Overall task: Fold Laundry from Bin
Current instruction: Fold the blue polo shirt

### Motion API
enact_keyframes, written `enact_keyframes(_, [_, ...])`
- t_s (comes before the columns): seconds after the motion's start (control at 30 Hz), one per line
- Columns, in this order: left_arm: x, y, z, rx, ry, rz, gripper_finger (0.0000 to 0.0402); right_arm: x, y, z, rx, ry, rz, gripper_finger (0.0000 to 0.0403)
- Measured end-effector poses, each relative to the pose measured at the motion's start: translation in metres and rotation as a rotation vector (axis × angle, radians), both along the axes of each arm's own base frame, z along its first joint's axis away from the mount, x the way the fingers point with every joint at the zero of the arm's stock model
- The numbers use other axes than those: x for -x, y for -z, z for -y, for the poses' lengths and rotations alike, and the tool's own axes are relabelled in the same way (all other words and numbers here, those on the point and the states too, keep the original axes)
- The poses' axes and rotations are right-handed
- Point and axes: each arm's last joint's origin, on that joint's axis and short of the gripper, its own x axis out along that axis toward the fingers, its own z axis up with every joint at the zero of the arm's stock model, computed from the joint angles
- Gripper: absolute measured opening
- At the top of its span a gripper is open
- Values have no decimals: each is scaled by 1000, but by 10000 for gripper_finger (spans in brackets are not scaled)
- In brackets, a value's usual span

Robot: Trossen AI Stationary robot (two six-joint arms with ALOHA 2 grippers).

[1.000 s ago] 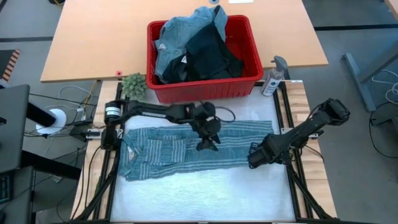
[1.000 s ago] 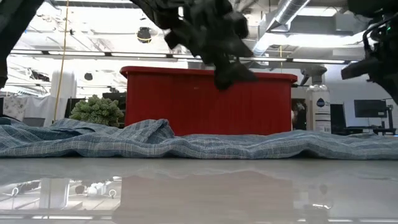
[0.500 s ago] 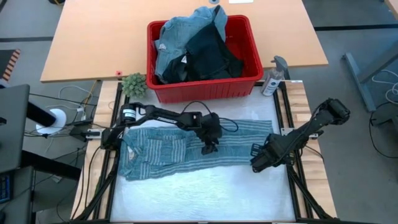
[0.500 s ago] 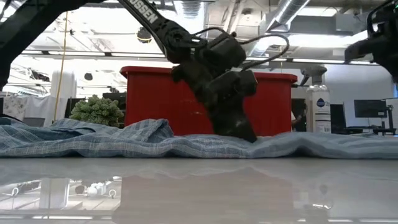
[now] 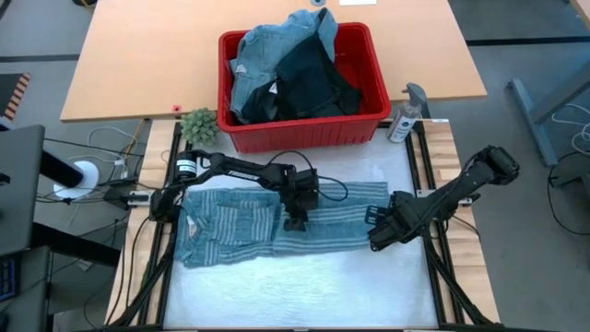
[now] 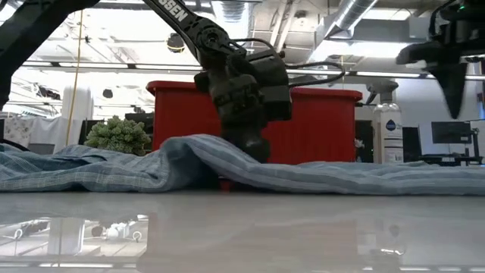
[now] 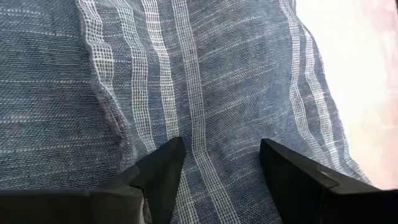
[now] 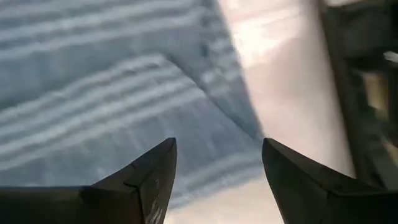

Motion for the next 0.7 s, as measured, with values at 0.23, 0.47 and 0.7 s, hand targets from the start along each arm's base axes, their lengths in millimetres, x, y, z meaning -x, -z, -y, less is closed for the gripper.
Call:
enact_keyframes(0.23, [19, 2, -2, 120, 37, -168, 214, -6, 30, 9, 8, -31, 72, 266])
enact_keyframes(0.47, [26, 3, -10, 150, 14, -226, 214, -12, 61, 8, -29, -93, 225, 266])
enact_keyframes(0.7, [27, 3, -12, 166, 10, -226, 214, -10, 66, 0, -10, -156, 279, 266])
